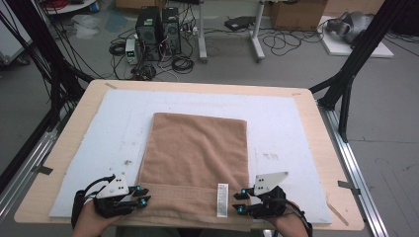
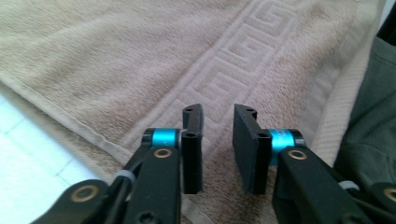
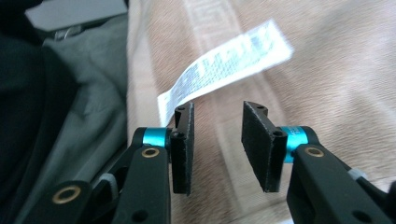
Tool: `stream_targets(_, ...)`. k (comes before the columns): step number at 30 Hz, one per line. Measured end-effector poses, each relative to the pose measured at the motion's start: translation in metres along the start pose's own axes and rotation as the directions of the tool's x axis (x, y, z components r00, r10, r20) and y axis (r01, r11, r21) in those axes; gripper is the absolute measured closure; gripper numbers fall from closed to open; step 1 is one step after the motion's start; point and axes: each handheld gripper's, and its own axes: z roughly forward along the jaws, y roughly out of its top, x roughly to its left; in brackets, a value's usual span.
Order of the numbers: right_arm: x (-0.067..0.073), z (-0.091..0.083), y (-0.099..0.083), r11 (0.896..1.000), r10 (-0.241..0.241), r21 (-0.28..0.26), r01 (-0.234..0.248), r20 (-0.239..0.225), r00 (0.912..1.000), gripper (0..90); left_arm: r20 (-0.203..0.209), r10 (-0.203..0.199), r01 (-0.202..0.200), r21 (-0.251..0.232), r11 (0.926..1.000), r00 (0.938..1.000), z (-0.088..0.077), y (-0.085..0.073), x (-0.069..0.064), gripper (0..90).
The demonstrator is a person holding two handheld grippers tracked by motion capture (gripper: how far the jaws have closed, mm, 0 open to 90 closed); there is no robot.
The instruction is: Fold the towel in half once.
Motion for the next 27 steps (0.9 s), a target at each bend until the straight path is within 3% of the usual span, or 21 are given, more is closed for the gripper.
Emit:
stream_targets(4,-0.010,-0.002,0.003,0.998,0.040,-0.044,-0.038,0.053,0.9978,54.8,-0.020,-0.020,0.020,-0.012,0.9997,0.9996,0.000,0.003,0.005,65.2)
stream_targets(10,-0.023,0.000,0.010,0.996,0.072,-0.057,-0.067,0.103,0.9921,44.5,-0.045,-0.045,0.044,-0.030,0.9986,0.9980,0.001,0.007,0.013,57.6)
stream_targets(19,-0.039,0.001,0.024,0.992,0.099,-0.087,-0.088,0.131,0.9864,32.4,-0.080,-0.077,0.073,-0.053,0.9959,0.9938,0.002,0.014,0.024,47.0)
stream_targets(27,-0.052,-0.003,0.031,0.989,0.122,-0.096,-0.108,0.153,0.9807,22.9,-0.111,-0.123,0.116,-0.069,0.9909,0.9862,0.000,0.018,0.035,36.6)
